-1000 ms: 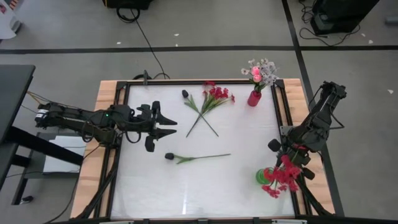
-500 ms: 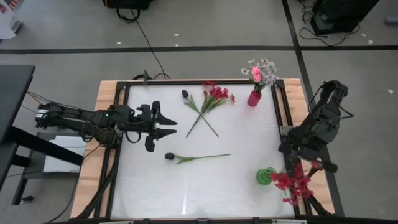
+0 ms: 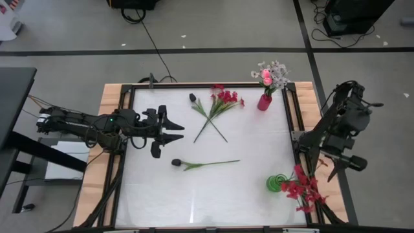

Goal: Sort flowers into vase by color
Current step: Put the red flowers into the green vase

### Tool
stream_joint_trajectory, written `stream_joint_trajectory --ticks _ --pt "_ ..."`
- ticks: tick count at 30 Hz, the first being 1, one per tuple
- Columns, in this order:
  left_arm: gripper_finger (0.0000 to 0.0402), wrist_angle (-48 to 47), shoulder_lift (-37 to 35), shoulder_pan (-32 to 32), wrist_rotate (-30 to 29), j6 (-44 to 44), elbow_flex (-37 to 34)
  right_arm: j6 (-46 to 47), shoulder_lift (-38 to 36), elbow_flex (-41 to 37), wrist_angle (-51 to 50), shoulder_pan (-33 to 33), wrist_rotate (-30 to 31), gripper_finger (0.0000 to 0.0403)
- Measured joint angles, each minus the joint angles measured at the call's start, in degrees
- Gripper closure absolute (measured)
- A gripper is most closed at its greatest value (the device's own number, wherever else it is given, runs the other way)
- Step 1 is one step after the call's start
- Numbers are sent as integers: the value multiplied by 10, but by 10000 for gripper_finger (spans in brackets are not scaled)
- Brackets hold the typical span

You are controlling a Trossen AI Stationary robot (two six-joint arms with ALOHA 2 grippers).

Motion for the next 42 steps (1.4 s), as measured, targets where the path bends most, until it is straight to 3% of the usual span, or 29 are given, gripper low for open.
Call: stream_joint_trajectory --ticks 4,12,16,23,28,32,36,42 --pt "253 0 0 0 0 0 0 4 0 2 26 0 60 185" --pt "253 0 0 0 0 0 0 57 23 2 54 -26 440 185" --pt "253 0 0 0 0 0 0 83 51 2 86 -64 528 185" --pt "253 0 0 0 0 0 0 102 126 2 180 -168 541 186" --pt "253 0 0 0 0 0 0 191 185 2 213 -266 520 186" --pt "253 3 0 0 -1 4 0 279 232 2 185 -348 507 186" --pt "253 39 0 2 -13 19 0 393 274 2 131 -422 453 194" --pt "253 80 0 2 -15 -46 1 534 322 2 -7 -477 398 211"
